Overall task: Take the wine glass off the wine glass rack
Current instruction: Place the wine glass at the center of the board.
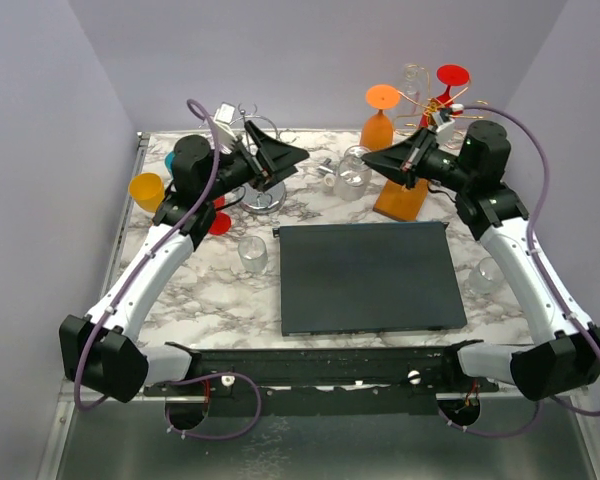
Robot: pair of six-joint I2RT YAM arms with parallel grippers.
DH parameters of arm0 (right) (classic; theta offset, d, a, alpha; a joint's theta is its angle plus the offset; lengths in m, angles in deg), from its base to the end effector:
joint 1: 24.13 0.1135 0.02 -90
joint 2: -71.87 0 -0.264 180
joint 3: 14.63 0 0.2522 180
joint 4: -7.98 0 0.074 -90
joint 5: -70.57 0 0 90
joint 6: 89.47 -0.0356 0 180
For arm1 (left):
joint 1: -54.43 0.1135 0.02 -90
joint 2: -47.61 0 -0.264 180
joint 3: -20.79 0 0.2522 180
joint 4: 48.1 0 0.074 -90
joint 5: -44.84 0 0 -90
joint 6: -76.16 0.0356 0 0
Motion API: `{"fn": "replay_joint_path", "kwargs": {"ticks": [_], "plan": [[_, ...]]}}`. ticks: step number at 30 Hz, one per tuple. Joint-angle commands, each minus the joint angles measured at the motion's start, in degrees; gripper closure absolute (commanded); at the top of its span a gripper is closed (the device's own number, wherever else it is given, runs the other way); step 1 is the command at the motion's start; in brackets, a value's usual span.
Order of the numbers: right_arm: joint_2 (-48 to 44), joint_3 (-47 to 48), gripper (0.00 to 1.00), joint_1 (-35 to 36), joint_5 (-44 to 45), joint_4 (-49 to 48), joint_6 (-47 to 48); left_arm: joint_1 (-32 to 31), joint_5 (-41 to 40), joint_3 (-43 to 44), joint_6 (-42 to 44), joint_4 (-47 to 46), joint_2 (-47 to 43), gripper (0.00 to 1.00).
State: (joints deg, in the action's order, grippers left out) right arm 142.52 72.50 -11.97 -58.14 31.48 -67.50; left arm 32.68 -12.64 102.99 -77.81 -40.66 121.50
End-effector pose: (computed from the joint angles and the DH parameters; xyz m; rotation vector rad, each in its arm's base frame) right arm 0.2645 0.0798 0.4217 0.3607 1.9131 1.5586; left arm 0.2718 -0.1291 0.4052 -0.1452 1.7987 -1.5648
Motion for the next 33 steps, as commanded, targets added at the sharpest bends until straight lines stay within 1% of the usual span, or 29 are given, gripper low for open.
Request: {"fn": "replay_joint_path", "kwargs": {"ticks": [1, 4, 5, 8, 12, 16, 20, 27, 29, 33], "plan": [[3.3, 4.9, 0.99, 2.1, -2.5, -11.6, -5.0, 5.5, 8.0, -3.8, -0.6, -4.8, -4.7, 0.09], [5.9, 7.1, 0.99, 2.7, -4.5, -16.6, -9.1, 8.0, 10.8, -5.7, -2.0, -7.9, -6.3, 0.08], [6.8, 8.1, 0.99, 2.9, -5.4, -18.2, -10.3, 8.9, 11.9, -6.6, -3.2, -10.3, -6.4, 0.07], [9.4, 9.6, 0.99, 3.9, -7.5, -24.8, -15.8, 10.3, 14.8, -9.0, -8.8, -19.5, -5.4, 0.08], [12.2, 12.2, 0.99, 6.1, -8.3, -29.7, -20.2, 10.5, 16.6, -11.0, -16.1, -31.7, -3.1, 0.08], [14.4, 14.4, 1.0, 8.0, -8.4, -32.7, -22.8, 10.5, 16.5, -11.1, -20.7, -39.4, -0.9, 0.07], [15.5, 14.7, 0.99, 9.5, -8.3, -35.4, -25.0, 10.5, 16.1, -11.1, -25.4, -46.3, 0.9, 0.07], [17.1, 14.8, 0.99, 12.0, -8.0, -39.7, -27.8, 10.5, 15.0, -11.1, -31.8, -54.9, 3.9, 0.07], [17.6, 14.7, 0.99, 12.3, -7.9, -41.0, -28.7, 10.5, 14.6, -11.4, -34.9, -58.9, 5.0, 0.07], [18.8, 14.9, 0.99, 12.9, -8.3, -44.4, -30.8, 10.5, 13.0, -12.2, -43.1, -69.7, 7.7, 0.09]]}}
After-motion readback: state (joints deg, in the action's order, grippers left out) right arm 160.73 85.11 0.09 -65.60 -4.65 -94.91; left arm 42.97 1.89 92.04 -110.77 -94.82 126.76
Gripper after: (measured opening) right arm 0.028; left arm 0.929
